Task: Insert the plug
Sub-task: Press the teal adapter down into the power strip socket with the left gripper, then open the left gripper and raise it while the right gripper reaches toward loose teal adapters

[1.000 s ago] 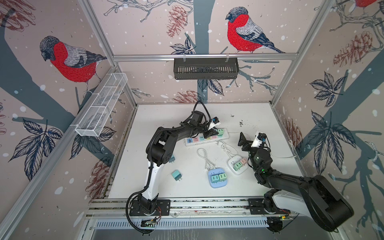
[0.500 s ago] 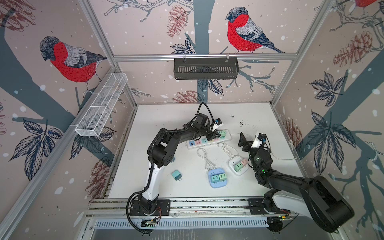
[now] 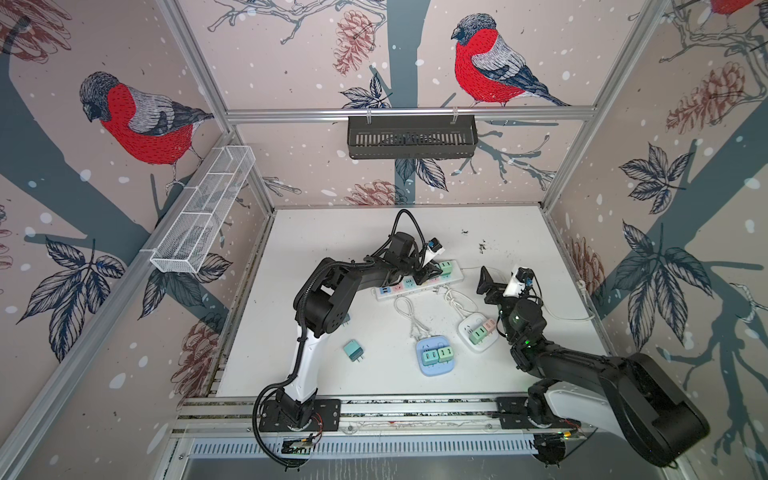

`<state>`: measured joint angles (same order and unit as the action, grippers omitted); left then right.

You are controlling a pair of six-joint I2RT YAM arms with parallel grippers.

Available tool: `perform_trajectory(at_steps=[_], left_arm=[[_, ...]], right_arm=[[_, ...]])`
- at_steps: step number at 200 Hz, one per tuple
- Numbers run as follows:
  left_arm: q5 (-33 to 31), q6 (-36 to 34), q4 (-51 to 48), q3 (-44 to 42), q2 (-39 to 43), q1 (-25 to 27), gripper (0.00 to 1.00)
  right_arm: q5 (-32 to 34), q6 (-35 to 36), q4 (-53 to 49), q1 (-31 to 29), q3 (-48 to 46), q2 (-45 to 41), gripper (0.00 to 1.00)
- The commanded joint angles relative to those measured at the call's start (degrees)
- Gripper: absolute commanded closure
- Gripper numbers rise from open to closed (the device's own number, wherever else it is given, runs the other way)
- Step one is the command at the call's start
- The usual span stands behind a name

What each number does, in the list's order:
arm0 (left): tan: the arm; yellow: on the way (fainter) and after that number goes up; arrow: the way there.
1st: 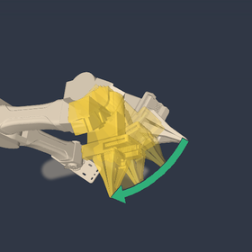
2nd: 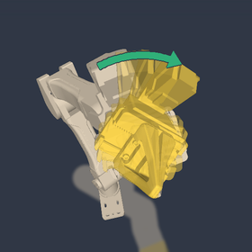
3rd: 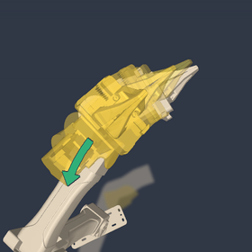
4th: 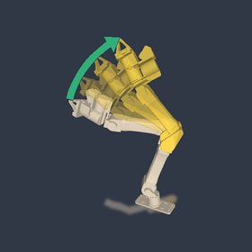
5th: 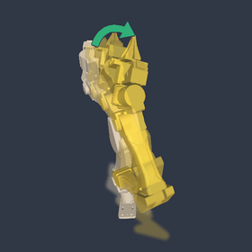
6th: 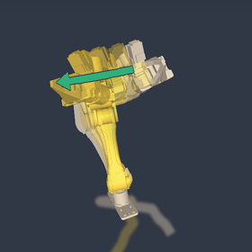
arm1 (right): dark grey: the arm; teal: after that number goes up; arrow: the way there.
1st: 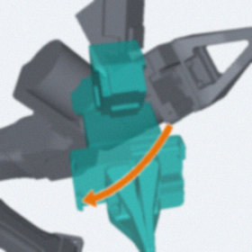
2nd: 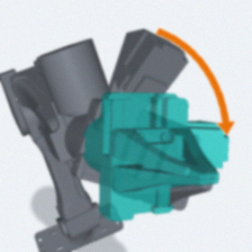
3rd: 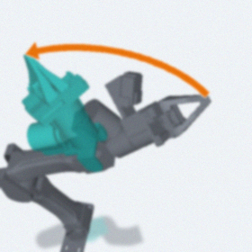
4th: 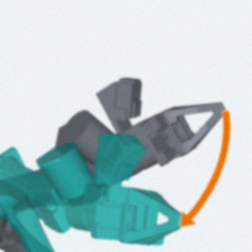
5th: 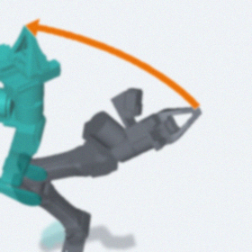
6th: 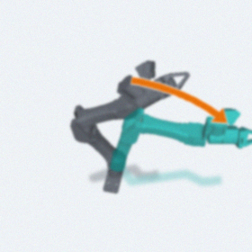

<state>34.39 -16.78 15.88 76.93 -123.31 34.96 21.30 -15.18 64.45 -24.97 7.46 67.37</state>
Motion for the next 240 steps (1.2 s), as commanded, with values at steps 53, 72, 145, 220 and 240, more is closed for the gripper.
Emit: perform_trajectory(at_steps=[53,72,145,220,240], left_arm=[[-5.95,-4.51,-7.0,-2.48,6.83,1.0,0.01],[-5.79,-4.61,-7.93,-2.2,10.53,1.07,0.01],[-12.75,1.89,6.54,-26.76,43.41,1.34,0.01],[-45.97,27.88,7.28,-55.8,79.72,-0.44,0.01],[-50.99,32.08,8.21,-61.82,84.97,-2.43,0.01]], right_arm=[[-0.21,-0.5,2.41,0.1,0.05,-0.04,0.04],[-0.37,-0.48,2.4,0.1,0.01,0.02,0.04],[1.1,-0.36,-0.41,0.1,3.04,2.44,0.02],[-4.32,-1.78,-26.61,-3.68,13.91,-6.69,0.01],[-2.36,-0.95,-32.11,-10.43,16.27,-10.8,0.01]])
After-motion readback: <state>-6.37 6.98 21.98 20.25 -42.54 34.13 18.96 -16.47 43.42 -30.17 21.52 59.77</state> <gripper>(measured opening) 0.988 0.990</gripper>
